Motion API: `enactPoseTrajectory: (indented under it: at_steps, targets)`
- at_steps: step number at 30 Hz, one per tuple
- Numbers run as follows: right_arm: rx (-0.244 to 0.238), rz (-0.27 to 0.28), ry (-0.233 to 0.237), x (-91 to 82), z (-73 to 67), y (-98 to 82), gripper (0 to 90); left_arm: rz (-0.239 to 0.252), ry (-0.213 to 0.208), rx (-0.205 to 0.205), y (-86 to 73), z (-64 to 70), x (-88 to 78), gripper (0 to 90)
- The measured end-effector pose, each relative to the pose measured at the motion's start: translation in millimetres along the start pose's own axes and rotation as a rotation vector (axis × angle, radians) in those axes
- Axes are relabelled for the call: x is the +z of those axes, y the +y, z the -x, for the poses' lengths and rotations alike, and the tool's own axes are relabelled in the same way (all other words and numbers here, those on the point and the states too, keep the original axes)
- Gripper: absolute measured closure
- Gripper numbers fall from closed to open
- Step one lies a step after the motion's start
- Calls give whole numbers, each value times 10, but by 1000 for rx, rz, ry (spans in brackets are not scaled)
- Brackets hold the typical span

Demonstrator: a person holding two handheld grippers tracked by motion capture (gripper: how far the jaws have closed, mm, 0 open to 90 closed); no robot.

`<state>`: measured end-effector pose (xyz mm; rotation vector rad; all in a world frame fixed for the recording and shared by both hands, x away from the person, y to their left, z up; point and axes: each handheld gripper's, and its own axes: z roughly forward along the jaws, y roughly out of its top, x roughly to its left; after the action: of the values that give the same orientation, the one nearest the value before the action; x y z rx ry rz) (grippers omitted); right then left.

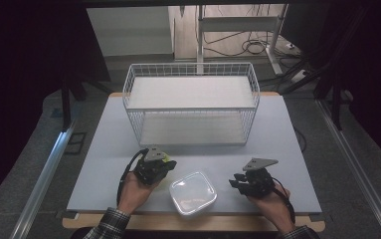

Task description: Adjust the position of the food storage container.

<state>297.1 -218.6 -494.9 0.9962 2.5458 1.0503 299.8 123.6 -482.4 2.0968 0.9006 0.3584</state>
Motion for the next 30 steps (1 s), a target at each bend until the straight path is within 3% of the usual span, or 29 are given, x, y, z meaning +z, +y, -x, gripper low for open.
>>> enactPoseTrajectory:
  at_steps: [6,9,17,30]
  targets:
    - [0,-2,1,8,0,-3,661,-42,28,7,28,-22,98,899]
    - [2,1,2,10,4,-5,658,-52,19,-10,7,-40,113,899]
    - [5,1,8,5,7,-7,651,-45,5,-36,-26,-76,62,899]
    - [2,-5,12,11,5,-11,638,-58,49,-52,-115,-154,-60,900]
